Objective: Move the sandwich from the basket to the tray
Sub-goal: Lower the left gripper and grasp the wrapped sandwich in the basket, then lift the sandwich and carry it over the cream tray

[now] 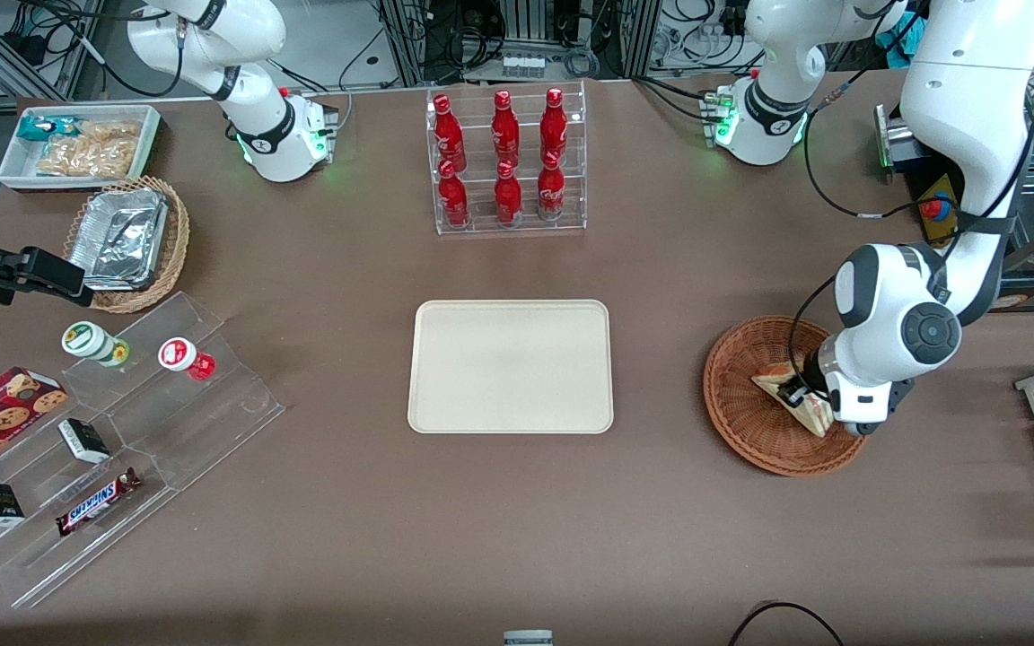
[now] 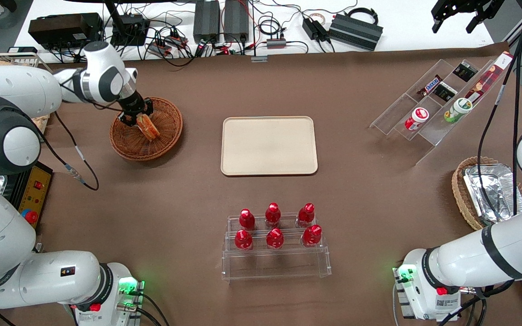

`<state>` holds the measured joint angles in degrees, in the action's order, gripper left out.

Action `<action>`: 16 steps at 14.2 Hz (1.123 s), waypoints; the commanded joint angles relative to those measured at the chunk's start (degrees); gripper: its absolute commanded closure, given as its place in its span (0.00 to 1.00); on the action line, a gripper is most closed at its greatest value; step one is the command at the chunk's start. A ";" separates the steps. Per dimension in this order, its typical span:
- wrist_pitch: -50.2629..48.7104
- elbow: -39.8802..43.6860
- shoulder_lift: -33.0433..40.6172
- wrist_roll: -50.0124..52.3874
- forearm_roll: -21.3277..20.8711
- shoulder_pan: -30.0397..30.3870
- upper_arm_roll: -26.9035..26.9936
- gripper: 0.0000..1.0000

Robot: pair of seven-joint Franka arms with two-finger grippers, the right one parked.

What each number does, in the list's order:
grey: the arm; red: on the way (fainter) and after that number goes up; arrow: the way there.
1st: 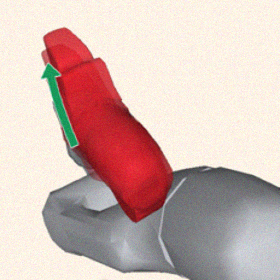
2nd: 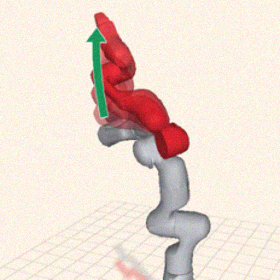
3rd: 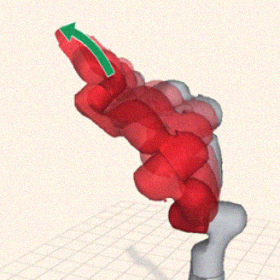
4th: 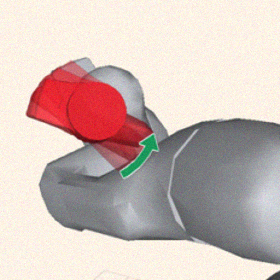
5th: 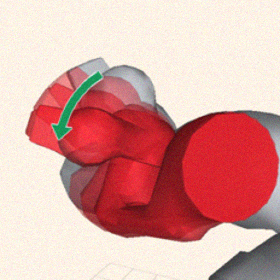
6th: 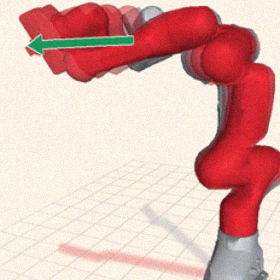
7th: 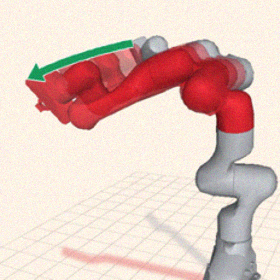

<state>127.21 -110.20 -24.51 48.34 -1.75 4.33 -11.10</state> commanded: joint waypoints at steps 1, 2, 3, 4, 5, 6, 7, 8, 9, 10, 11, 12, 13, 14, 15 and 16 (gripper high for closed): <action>-11.24 9.09 0.25 1.66 -0.71 -5.63 -0.15 0.83; -13.80 11.65 0.16 1.93 -0.71 -8.69 -0.15 0.83; -14.87 14.11 -0.62 2.45 -0.71 -11.77 -0.15 0.83; -14.97 16.92 -2.02 3.15 -0.71 -14.67 -0.15 0.83; -14.89 20.08 -3.86 3.42 -0.71 -17.66 -0.15 0.82; -14.89 24.46 -6.58 3.51 -0.71 -20.73 -0.15 0.82; -14.80 27.37 -8.69 3.51 -0.62 -23.37 -0.15 0.81; -14.80 29.93 -10.98 3.60 -0.36 -26.79 -0.15 0.80; -14.54 31.87 -13.00 3.60 -0.53 -29.70 -0.15 0.80; -14.45 33.36 -14.76 3.43 -0.62 -31.90 -0.06 0.80; -14.36 34.16 -16.52 3.16 -0.71 -33.84 -0.06 0.80; -14.36 35.22 -18.19 2.73 -0.71 -35.51 -0.06 0.79; -14.36 36.79 -20.21 2.46 -0.80 -37.09 -0.06 0.79; -14.45 38.37 -21.88 2.28 -0.80 -38.59 -0.06 0.79; -14.45 39.52 -23.46 1.67 -1.06 -39.74 -0.06 0.79; -14.45 40.14 -24.44 1.41 -1.24 -40.44 -0.06 0.79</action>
<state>114.09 -75.11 -45.43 51.01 -1.88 -34.32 -11.83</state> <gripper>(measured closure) 0.789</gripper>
